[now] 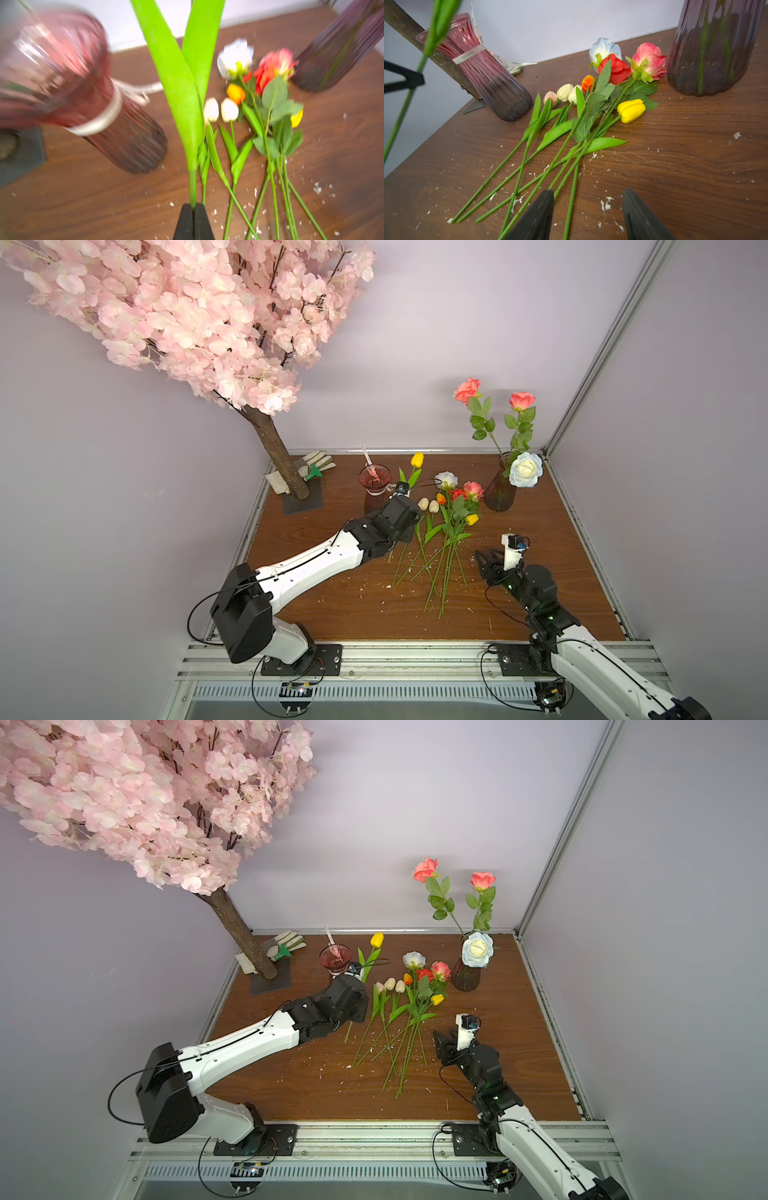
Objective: Arrange the flowers in different vases according to their variety
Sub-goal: Pick up the flower at the center of the board, then insert the flower into the vase.
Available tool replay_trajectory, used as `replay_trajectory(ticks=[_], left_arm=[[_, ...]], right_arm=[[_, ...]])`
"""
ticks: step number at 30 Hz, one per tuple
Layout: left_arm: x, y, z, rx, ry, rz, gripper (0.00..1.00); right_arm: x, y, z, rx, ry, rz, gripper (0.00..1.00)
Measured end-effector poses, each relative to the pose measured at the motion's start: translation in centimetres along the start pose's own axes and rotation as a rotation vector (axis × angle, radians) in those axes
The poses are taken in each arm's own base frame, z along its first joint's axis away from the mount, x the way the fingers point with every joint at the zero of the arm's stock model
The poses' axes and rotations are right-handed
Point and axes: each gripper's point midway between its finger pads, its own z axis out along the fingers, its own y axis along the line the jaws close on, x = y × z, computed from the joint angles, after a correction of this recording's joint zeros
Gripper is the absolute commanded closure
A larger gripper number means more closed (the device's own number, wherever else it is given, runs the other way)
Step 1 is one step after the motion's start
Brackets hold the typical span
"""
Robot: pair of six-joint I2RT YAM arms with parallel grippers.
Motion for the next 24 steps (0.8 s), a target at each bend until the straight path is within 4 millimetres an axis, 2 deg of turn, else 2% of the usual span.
replay_trajectory(ticks=[6,10,13,16,19,24], left_arm=[[-7.3,2.9,-2.2,-0.07,-0.231,-0.024,1.0],[-12.8,3.5,-4.4,-0.101,-0.401,-0.017,1.0],[-16.0,4.0,-6.0,-0.125,-0.524,-0.018,1.0],[-18.2,5.2,-7.2,-0.168,-0.628,-0.01,1.0],[-19.5,6.7,-7.8,-0.21,-0.71,-0.009,1.0],[-19.6,10.1,-6.9,-0.259,-0.81,-0.022,1.0]], right_arm=[[-0.1,0.0,0.0,-0.001,-0.003,0.0,0.41],[-0.2,0.0,0.0,-0.002,-0.007,0.0,0.41],[-0.2,0.1,0.0,-0.002,-0.008,-0.001,0.41],[-0.2,0.0,0.0,-0.001,-0.009,-0.001,0.41],[-0.2,0.0,0.0,0.0,-0.009,-0.001,0.41],[-0.2,0.0,0.0,0.001,-0.01,-0.001,0.41]])
